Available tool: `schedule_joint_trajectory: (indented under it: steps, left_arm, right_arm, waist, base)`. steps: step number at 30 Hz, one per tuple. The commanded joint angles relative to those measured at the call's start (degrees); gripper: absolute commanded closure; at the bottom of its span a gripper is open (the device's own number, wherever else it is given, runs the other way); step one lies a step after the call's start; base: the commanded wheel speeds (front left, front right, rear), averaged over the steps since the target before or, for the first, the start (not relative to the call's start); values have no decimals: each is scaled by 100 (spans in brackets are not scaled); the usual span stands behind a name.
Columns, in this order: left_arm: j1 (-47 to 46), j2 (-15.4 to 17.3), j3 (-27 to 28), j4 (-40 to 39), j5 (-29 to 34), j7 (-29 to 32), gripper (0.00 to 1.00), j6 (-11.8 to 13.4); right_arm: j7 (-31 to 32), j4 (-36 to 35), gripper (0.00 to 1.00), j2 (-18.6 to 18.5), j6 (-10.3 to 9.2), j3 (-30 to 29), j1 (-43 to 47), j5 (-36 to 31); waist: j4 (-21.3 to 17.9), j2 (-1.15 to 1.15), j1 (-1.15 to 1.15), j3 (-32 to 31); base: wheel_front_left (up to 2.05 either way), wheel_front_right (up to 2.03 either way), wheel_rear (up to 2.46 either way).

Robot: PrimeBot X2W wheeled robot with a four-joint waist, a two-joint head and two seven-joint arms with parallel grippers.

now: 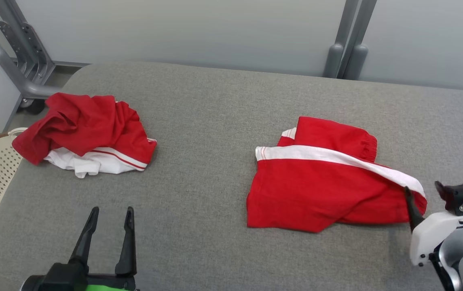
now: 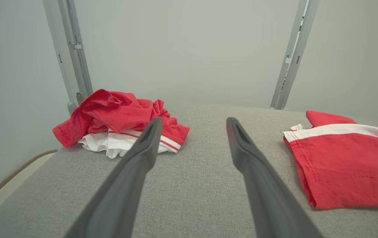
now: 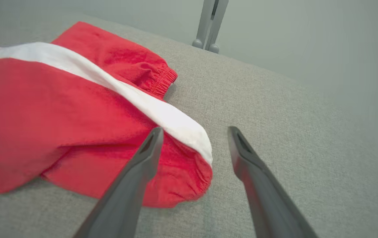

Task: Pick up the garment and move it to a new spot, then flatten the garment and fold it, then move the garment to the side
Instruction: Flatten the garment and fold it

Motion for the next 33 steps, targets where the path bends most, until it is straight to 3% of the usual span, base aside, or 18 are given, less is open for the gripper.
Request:
schedule_joint_trajectory:
  steps: [1,5,10,14,22,33]
  left_arm:
    - [88,20,66,74,-92,-1,0,-14]
    - [50,106,63,318,-45,-1,0,-17]
    - [23,127,149,576,-66,-1,0,-12]
    - [79,103,148,704,-81,-2,0,86]
    - [-105,368,57,874,-42,4,0,48]
    - [-98,625,-218,1077,-205,385,0,8]
  right_arm:
    - [-165,-110,0,210,-8,-106,156,193]
    - [-615,-352,0,920,-8,-575,391,1036]
    - [-824,-493,0,1171,-7,-678,525,1265]
    - [-1099,-608,0,1245,-6,-592,667,1514]
    - [-1415,-649,0,1248,-6,283,894,1981]
    - [-1084,-425,0,1248,-6,538,1128,1661]
  waist:
    - [-23,0,0,-47]
    - [-102,0,0,-174]
    - [-190,0,0,-287]
    - [-299,0,0,-402]
    - [-484,0,0,-554]
    - [-724,0,0,-688]
  base:
    - [0,0,0]
    - [0,0,0]
    - [0,0,0]
    - [0,0,0]
    - [0,0,0]
    - [0,0,0]
